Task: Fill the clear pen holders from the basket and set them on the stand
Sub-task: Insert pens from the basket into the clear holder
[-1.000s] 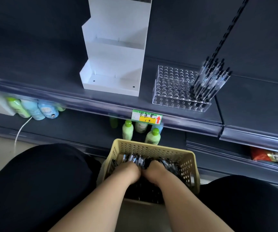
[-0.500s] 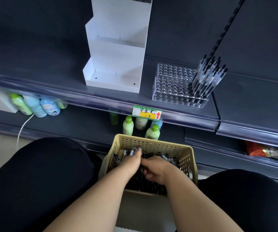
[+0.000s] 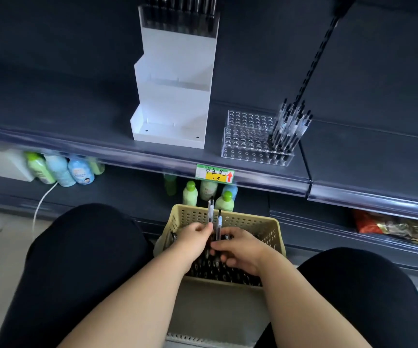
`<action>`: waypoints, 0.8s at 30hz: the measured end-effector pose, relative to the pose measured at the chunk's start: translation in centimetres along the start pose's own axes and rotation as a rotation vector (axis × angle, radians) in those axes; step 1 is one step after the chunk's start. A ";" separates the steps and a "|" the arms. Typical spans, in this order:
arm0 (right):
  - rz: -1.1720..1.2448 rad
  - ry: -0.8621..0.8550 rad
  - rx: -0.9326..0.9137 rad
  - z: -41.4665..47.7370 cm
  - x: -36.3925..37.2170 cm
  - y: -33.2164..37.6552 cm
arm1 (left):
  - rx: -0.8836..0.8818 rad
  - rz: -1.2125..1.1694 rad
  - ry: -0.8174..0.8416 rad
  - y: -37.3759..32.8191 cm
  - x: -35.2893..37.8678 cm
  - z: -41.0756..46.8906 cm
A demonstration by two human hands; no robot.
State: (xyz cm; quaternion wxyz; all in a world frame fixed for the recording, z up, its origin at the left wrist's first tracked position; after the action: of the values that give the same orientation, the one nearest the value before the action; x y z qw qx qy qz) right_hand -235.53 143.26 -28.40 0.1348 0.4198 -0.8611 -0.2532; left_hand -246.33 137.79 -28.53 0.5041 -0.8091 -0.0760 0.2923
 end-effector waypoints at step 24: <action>0.166 -0.587 -0.826 -15.2 -11.7 15.9 | 0.727 -0.284 -0.217 -20.0 -6.9 1.4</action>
State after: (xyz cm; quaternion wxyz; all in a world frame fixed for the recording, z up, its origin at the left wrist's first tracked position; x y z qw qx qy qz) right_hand -231.98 155.83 -7.19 0.0614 0.1728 -0.7213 -0.6679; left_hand -249.29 145.60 -9.02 0.7818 -0.5240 -0.1313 0.3113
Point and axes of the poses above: each hand's wrist, its own z-axis towards the middle knuckle, its own x-axis out of the palm, y = z × x, the point moved 10 cm from there along z, towards the middle knuckle, and after that the axes turned 15 degrees about x, right-handed, at the moved point
